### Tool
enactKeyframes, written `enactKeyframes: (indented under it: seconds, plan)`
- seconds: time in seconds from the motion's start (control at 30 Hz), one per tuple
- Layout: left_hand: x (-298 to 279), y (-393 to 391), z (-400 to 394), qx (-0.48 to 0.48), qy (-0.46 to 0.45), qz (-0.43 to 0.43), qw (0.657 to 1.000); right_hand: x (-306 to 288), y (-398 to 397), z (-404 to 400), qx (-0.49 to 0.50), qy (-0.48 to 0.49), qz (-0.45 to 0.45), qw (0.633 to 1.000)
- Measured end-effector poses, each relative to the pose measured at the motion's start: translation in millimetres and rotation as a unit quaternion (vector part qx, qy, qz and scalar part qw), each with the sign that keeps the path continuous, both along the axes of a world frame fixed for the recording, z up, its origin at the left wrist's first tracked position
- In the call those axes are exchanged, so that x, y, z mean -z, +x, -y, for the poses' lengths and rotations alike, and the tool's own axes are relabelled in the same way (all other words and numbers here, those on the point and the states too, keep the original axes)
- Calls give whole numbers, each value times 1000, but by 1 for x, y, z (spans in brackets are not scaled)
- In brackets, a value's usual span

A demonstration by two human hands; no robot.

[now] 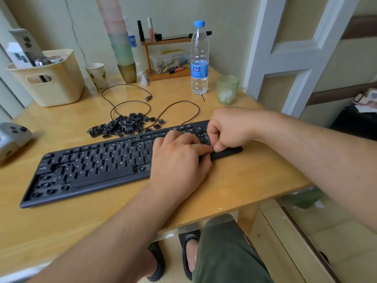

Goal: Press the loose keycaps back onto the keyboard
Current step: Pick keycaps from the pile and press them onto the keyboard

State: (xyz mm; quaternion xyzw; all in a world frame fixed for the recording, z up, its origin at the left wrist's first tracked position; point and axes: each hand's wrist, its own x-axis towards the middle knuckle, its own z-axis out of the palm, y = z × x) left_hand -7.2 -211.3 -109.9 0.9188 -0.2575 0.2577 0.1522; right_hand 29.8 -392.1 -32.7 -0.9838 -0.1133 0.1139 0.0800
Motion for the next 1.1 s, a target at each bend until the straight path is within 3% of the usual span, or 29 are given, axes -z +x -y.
enactKeyframes:
  seconds: [0.17, 0.37, 0.7, 0.87, 1.1]
  plan:
    - [-1, -1, -1, -3, 1, -8, 1000, 12, -5, 25, 33, 113, 11, 993]
    - [-4, 0, -1, -5, 2, -23, 1000, 25, -8, 41, 98, 255, 74, 959]
    - [-14, -6, -2, 14, 64, -3, 998, 10, 0, 26, 48, 138, 44, 988]
    - [-51, 25, -43, 62, 59, -69, 994, 2, 21, 2, 32, 181, 71, 980]
    - [-71, 116, -144, -63, 52, -120, 989, 14, 84, -73, -24, 95, 146, 984]
